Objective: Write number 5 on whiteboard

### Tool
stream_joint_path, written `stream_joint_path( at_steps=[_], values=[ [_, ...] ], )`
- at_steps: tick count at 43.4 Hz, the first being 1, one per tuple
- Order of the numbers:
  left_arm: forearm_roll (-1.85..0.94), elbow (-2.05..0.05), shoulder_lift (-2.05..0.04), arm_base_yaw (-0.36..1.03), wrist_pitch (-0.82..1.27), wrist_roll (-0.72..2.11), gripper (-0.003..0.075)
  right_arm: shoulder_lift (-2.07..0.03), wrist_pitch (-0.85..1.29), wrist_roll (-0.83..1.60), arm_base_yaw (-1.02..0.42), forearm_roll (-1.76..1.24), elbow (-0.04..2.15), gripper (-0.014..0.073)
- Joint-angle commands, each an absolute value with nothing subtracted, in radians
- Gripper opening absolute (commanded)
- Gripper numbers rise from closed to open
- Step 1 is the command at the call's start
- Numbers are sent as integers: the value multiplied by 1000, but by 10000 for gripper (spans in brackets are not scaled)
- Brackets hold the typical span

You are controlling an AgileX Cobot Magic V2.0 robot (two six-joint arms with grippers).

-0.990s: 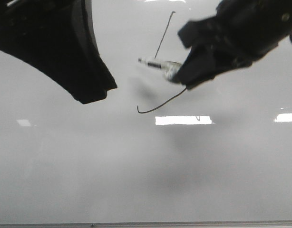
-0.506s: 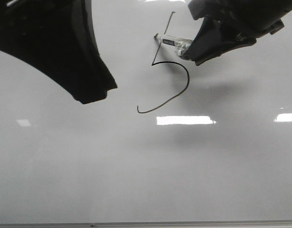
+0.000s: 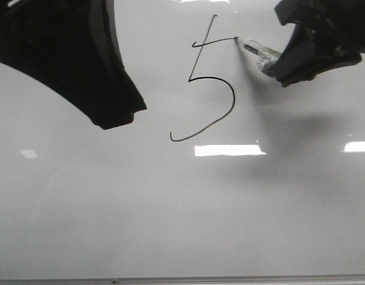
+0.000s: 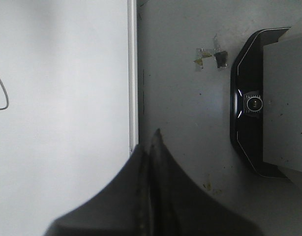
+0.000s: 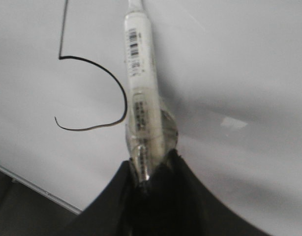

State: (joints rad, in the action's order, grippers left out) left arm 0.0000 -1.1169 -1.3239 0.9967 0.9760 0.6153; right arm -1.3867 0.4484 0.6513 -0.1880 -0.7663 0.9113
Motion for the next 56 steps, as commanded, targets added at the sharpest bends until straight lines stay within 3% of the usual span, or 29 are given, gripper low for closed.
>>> stream_joint_path(
  at_steps=[1,16,20,25,28,30,43,56],
  values=[
    [-10,-1148,-1291,1003,941,606,-20,-1306,455,684,-188,-780,925,-60],
    [-44,-1148,-1284,1003,949,606,7,-1082,729,987,-316,-508,925,-60],
    [-76,-1153,-1274,1003,971,610,132,-1080,825,999,-352,-471,925,-60],
    [-67,-1205,-1247,1003,1035,610,386,-1082,869,999,-406,-450,924,-60],
    [-67,-1249,-1233,1003,1057,610,481,-1082,869,999,-436,-449,924,-60],
    [-67,-1283,-1231,1003,1068,610,503,-1082,869,999,-456,-449,924,-60],
    [-65,-1355,-1310,1005,1073,643,499,-1082,792,996,-620,-491,924,-60],
    [-74,-1355,-1368,1005,1072,652,374,-1082,748,996,-657,-507,924,-60]
  ],
)
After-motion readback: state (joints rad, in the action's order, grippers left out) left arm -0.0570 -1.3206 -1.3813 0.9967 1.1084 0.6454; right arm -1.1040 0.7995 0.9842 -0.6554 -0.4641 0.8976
